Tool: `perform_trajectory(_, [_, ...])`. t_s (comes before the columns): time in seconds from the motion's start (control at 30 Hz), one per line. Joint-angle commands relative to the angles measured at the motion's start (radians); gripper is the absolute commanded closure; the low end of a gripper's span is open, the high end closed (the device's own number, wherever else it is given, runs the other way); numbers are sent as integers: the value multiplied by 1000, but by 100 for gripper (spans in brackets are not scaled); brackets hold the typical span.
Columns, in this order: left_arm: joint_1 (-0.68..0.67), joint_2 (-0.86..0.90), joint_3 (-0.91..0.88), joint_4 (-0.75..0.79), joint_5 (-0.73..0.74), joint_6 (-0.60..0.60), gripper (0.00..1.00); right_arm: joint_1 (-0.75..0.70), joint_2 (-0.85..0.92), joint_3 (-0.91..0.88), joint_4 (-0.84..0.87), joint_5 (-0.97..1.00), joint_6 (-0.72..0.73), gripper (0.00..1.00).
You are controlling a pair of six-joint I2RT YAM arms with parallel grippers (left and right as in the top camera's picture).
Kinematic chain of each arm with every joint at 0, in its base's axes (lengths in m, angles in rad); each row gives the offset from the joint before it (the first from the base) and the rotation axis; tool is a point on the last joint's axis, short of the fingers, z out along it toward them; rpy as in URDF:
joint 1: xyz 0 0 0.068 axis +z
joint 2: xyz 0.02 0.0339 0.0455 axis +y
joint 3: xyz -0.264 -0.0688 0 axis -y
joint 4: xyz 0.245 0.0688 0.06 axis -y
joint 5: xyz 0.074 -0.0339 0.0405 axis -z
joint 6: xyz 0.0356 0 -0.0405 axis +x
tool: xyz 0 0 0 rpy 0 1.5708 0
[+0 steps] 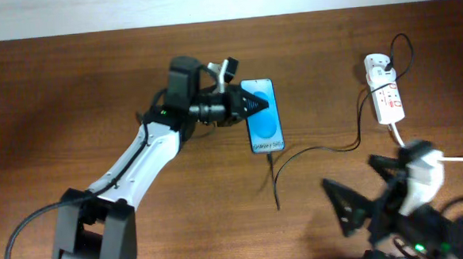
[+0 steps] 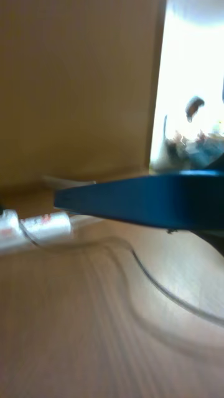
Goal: Plug charger to phone and switch on socket
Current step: 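Lower the plugged-in phone flat onto the table with both grippers, then open both grippers and lift them away from the phone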
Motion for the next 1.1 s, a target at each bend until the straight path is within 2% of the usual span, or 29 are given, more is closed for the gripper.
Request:
perform_trajectory(0.0, [-1, 49, 76, -164, -132, 429, 100, -3, 14, 0, 0, 73, 12, 2])
perform_trajectory(0.07, [18, 116, 76, -229, -150, 486, 100, -3, 35, -1, 0, 72, 12, 1])
perform_trajectory(0.17, [52, 246, 76, -233, -93, 493, 100, -3, 96, -1, 0, 72, 13, 1])
perform_trajectory(0.3, [87, 335, 76, -235, -106, 493, 100, -3, 217, -1, 0, 72, 13, 1])
perform_trajectory(0.37, [97, 358, 76, -237, -146, 493, 99, -3, 278, -1, 1, 73, 57, 1])
perform_trajectory(0.53, [97, 382, 75, -251, -188, 493, 85, -3, 422, -1, 14, 72, 179, 1])
perform_trajectory(0.6, [97, 382, 75, -268, -248, 492, 74, -3, 445, -1, 29, 72, 236, 1])
perform_trajectory(0.7, [97, 383, 74, -281, -263, 492, 66, -3, 443, 0, 74, 73, 241, 1])
perform_trajectory(0.73, [97, 382, 74, -281, -268, 492, 61, -4, 442, 0, 83, 77, 241, 1])
perform_trajectory(0.83, [97, 382, 74, -312, -353, 492, 36, -4, 437, 0, 101, 114, 241, 1])
perform_trajectory(0.87, [97, 382, 74, -326, -383, 492, 35, -4, 437, 0, 103, 127, 241, 1])
perform_trajectory(1.0, [97, 382, 74, -348, -447, 492, 18, -4, 437, 0, 107, 183, 241, 1])
perform_trajectory(1.07, [97, 383, 74, -348, -447, 492, 18, -4, 437, 0, 107, 185, 241, 1])
